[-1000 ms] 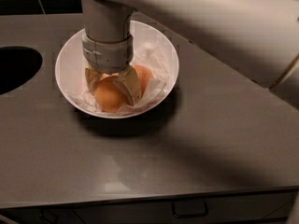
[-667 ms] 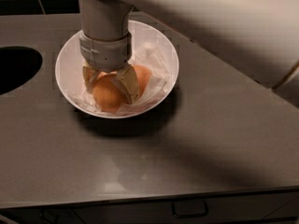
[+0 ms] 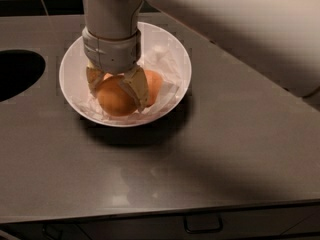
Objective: Pick orange from white bowl
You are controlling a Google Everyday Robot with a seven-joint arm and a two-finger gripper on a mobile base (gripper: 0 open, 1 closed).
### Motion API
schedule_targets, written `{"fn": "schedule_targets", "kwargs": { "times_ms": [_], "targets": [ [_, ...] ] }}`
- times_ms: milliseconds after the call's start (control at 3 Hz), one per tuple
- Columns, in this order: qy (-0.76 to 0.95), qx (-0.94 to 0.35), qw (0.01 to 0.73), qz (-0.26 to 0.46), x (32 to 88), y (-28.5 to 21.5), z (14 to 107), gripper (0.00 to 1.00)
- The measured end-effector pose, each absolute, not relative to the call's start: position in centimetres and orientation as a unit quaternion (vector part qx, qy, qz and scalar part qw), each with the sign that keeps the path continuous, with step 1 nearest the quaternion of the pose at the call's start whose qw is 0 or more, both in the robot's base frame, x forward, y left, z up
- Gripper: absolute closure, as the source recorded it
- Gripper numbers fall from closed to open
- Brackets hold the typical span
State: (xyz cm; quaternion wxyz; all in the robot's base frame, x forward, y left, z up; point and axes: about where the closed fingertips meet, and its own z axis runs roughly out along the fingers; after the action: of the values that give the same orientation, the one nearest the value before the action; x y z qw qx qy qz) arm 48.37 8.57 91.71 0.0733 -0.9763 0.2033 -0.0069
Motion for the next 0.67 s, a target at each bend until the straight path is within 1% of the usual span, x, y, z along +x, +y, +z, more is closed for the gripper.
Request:
{"fn": "schedule_targets", "kwargs": {
  "times_ms": [667],
  "targets": [
    [0.196,-0.976,0.087,-0.031,47.67,8.59,93.54,1.00]
  ]
}}
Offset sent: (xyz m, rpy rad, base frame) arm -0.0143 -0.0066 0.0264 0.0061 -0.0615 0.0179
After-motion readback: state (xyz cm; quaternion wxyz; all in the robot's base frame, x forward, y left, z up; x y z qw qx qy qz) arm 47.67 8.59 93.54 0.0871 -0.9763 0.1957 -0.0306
